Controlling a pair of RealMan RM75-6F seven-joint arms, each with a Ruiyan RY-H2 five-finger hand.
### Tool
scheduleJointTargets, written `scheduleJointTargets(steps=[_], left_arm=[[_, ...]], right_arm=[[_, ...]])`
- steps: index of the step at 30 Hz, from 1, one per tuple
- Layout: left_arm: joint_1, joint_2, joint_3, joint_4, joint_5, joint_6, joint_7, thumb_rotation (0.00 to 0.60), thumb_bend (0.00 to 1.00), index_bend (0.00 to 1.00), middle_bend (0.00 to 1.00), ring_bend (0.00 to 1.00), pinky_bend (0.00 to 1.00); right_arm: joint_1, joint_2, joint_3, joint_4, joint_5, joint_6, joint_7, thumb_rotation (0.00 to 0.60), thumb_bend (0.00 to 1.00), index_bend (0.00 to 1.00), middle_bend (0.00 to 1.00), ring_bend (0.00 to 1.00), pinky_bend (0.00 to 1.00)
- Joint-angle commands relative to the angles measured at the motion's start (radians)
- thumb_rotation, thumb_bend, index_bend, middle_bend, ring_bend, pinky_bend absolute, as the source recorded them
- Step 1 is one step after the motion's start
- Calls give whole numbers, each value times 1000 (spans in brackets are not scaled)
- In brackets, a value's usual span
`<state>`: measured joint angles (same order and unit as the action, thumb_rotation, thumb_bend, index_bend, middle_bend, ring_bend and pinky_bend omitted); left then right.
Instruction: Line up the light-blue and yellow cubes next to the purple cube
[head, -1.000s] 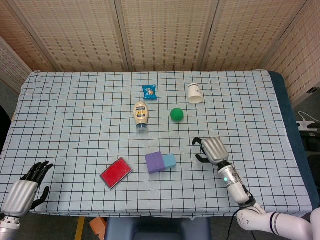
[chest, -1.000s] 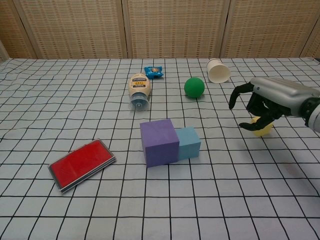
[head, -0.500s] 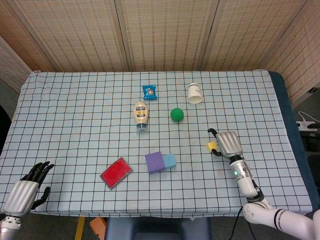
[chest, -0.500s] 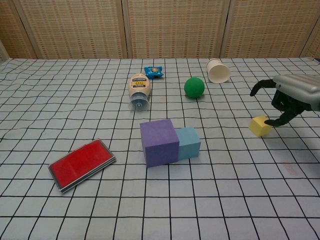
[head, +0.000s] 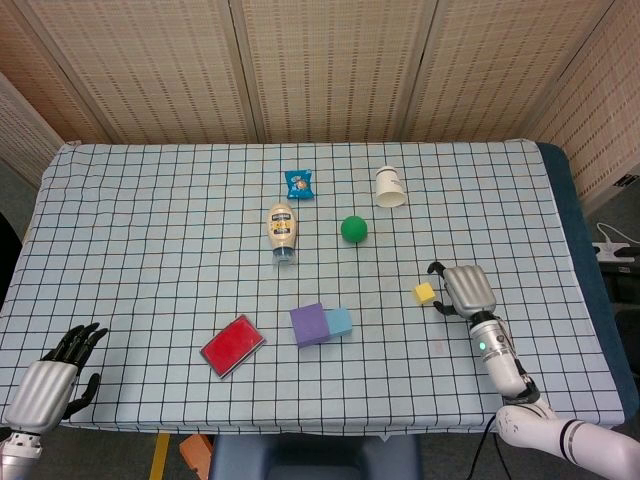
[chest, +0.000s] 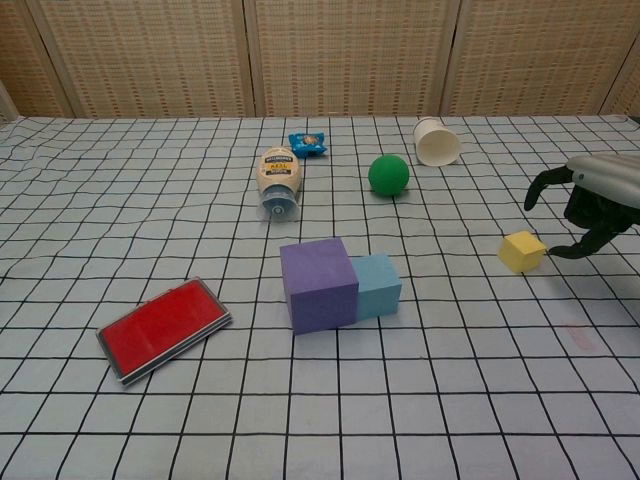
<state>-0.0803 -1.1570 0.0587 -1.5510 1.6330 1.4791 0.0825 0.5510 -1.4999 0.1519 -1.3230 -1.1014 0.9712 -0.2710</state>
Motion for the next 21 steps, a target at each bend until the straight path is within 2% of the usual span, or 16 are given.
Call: scheduleJointTargets(steps=[1, 14, 21], left_arm=[[0, -1, -1, 0, -1, -1, 1, 600, 517, 121, 72, 73, 401], [-1, 1, -1, 0, -3, -4, 2, 600, 516, 121, 72, 87, 400], [-1, 1, -2, 2, -4, -2, -1, 600, 516, 121, 72, 86, 400]], right_arm=[[1, -6, 1, 20, -2, -14, 23, 600, 132, 378, 916, 811, 903], [10, -38, -6, 92, -23, -57, 91, 600, 132, 390, 917, 811, 903], [10, -60, -8, 130, -43, -64, 132, 600, 132, 434, 919, 816, 903]])
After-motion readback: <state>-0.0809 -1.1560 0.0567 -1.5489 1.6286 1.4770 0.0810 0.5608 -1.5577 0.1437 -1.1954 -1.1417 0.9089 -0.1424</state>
